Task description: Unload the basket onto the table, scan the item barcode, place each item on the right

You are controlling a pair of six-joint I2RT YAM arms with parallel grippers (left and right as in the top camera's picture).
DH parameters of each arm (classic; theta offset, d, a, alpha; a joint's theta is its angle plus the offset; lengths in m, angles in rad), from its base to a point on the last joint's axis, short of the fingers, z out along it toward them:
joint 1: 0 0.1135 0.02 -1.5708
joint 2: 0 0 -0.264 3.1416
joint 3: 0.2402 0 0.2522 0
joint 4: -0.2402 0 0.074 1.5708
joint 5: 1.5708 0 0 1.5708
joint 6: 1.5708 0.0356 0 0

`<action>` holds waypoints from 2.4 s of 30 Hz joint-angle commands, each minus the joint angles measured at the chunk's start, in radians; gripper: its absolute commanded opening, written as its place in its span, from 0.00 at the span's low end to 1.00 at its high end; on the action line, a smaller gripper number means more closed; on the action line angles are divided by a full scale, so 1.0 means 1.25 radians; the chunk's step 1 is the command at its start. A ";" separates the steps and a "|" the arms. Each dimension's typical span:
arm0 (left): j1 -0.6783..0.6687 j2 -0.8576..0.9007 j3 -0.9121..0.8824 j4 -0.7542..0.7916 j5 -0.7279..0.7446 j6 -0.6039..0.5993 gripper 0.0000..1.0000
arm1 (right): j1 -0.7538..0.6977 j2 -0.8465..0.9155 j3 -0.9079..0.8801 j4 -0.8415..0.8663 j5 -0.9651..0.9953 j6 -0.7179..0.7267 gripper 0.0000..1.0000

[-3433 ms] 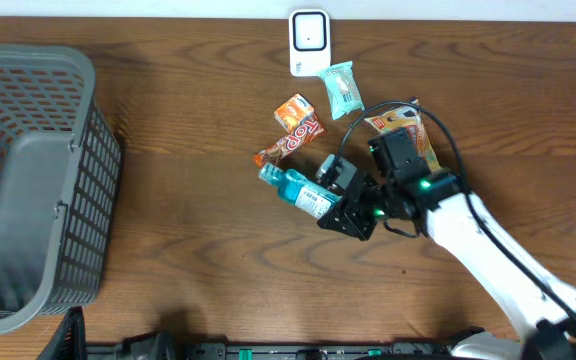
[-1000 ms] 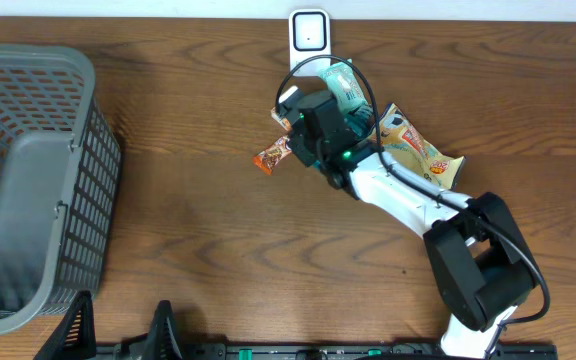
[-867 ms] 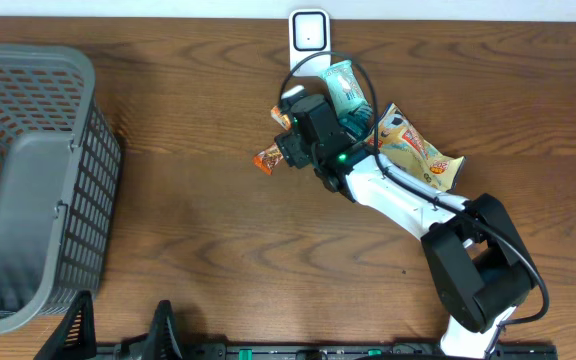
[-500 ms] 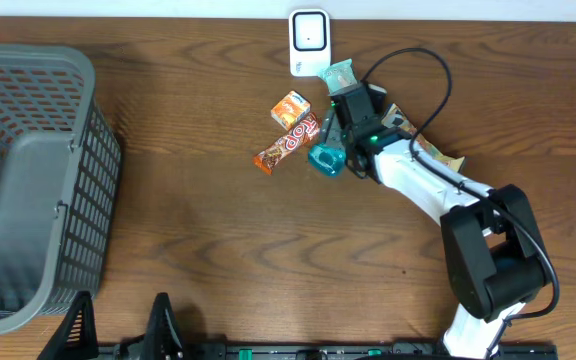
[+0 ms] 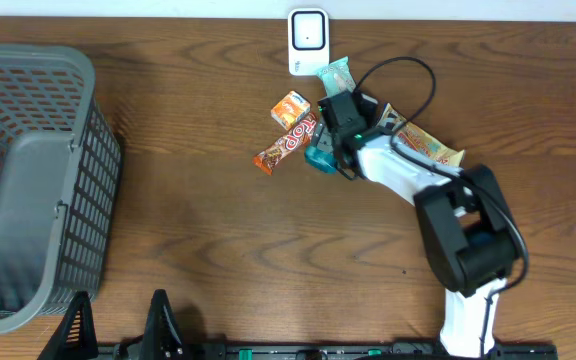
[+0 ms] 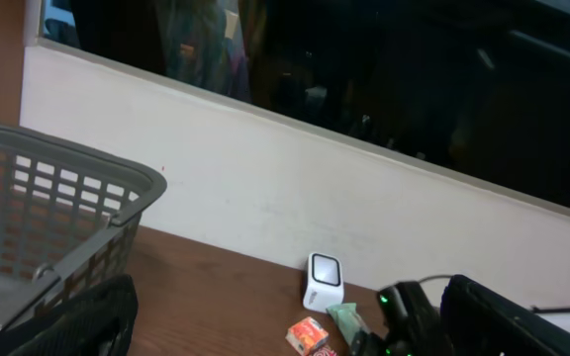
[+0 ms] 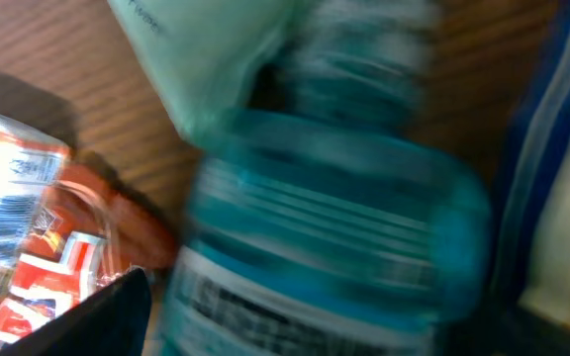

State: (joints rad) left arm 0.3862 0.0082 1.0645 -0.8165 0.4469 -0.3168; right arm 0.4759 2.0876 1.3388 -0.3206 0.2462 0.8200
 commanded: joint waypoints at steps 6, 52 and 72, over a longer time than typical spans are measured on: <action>0.004 -0.004 -0.003 -0.005 0.010 0.007 0.98 | 0.015 0.096 0.099 -0.179 0.043 -0.087 0.58; 0.033 -0.004 -0.003 -0.011 0.010 0.007 0.98 | 0.027 0.082 0.109 -0.323 -0.409 0.424 0.99; 0.033 -0.004 -0.003 -0.017 0.010 0.007 0.98 | 0.022 -0.073 0.107 -0.339 -0.130 0.213 0.99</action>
State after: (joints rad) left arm 0.4229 0.0082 1.0645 -0.8391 0.4469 -0.3168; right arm 0.5014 2.0239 1.4761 -0.7639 -0.0151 1.1816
